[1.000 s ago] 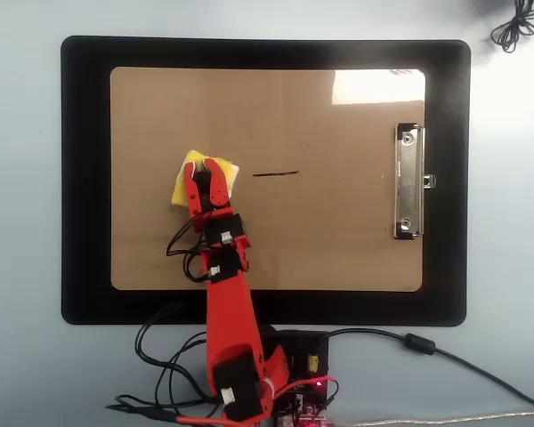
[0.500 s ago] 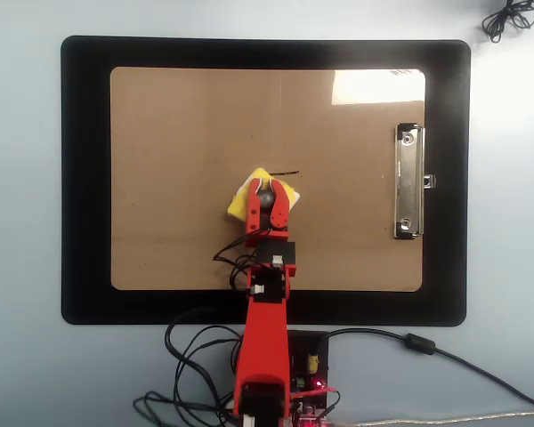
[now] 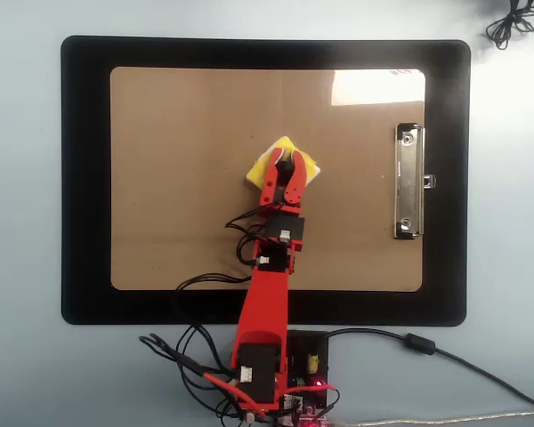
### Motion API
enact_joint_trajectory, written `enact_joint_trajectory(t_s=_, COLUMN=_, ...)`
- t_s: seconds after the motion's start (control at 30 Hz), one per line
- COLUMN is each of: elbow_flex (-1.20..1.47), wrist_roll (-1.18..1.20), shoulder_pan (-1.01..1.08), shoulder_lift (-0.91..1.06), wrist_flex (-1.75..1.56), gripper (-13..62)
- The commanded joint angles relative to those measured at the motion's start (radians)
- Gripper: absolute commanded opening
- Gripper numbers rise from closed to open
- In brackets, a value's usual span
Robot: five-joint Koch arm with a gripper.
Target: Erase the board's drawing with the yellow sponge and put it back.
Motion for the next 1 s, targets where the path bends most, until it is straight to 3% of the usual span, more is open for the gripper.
enact_joint_trajectory(t_s=0.0, elbow_flex=0.031, wrist_roll=-0.166, shoulder_pan=-0.100, shoulder_lift=0.021, wrist_flex=-0.002, gripper=-8.0)
enact_joint_trajectory(t_s=0.17, elbow_flex=0.075, wrist_roll=-0.176, shoulder_pan=-0.107, shoulder_lift=0.060, wrist_flex=0.000, gripper=-8.0)
enact_joint_trajectory(t_s=0.37, elbow_flex=0.098, wrist_roll=0.172, shoulder_pan=0.310, shoulder_lift=0.120, wrist_flex=0.000, gripper=-8.0)
enact_joint_trajectory(t_s=0.53, elbow_flex=0.080, wrist_roll=0.291, shoulder_pan=0.387, shoulder_lift=0.110, wrist_flex=0.002, gripper=-8.0)
enact_joint_trajectory(t_s=0.63, elbow_flex=0.087, wrist_roll=0.272, shoulder_pan=0.302, shoulder_lift=0.110, wrist_flex=-0.002, gripper=-8.0)
enact_joint_trajectory(t_s=0.87, elbow_flex=0.117, wrist_roll=-0.075, shoulder_pan=-0.206, shoulder_lift=0.115, wrist_flex=-0.005, gripper=-8.0)
enact_joint_trajectory(t_s=0.97, elbow_flex=0.118, wrist_roll=-0.087, shoulder_pan=-0.288, shoulder_lift=0.120, wrist_flex=-0.003, gripper=-8.0)
